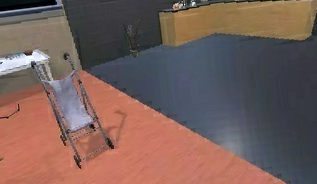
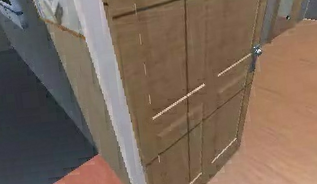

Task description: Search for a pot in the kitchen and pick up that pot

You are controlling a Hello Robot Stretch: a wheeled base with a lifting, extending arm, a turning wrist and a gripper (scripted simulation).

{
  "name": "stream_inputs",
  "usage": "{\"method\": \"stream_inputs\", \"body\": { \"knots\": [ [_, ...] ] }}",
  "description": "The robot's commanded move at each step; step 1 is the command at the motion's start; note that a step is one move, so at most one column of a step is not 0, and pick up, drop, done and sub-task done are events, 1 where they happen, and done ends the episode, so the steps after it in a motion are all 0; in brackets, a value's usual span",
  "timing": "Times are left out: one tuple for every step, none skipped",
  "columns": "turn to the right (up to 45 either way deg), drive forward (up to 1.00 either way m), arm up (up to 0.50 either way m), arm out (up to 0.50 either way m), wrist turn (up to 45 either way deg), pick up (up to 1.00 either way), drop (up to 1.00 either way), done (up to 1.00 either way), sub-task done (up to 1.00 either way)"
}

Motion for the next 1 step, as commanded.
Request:
{"method": "stream_inputs", "body": {
  "knots": [
    [0.0, 0.45, 0.00, 0.00, 0.0, 0.00, 0.00, 0.00, 0.00]
  ]
}}
